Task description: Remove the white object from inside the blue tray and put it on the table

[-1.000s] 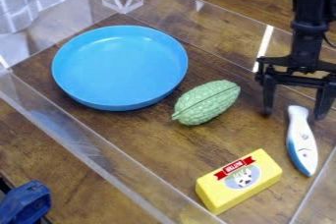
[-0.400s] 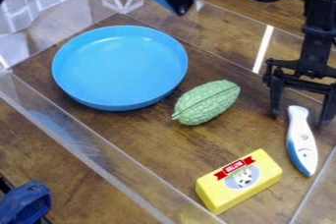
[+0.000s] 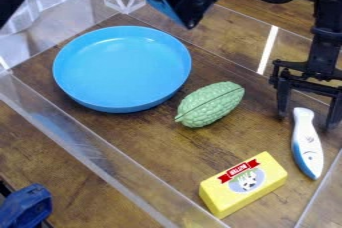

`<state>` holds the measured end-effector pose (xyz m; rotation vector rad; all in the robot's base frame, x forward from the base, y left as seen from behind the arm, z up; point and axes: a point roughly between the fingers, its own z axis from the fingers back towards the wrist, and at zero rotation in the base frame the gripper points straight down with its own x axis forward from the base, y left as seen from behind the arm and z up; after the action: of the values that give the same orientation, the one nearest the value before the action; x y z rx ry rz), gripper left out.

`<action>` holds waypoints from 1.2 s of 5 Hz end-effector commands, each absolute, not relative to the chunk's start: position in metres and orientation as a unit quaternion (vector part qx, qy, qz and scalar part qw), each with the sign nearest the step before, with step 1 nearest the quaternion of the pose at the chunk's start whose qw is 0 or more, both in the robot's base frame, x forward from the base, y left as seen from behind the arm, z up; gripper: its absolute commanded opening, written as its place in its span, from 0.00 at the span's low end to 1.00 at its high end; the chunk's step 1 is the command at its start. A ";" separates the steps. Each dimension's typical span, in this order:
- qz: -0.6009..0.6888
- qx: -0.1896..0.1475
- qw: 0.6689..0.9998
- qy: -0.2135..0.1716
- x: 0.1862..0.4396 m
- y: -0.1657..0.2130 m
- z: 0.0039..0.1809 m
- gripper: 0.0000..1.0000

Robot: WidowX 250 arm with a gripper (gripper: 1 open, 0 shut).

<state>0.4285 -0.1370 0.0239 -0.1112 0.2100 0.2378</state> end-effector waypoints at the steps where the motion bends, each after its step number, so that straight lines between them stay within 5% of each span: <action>1: 0.092 -0.048 0.988 0.113 0.414 -0.151 0.021 1.00; 6: 0.111 0.002 0.978 0.177 0.401 -0.144 0.017 1.00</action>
<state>0.4021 -0.1407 0.0188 -0.0141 0.3606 0.2386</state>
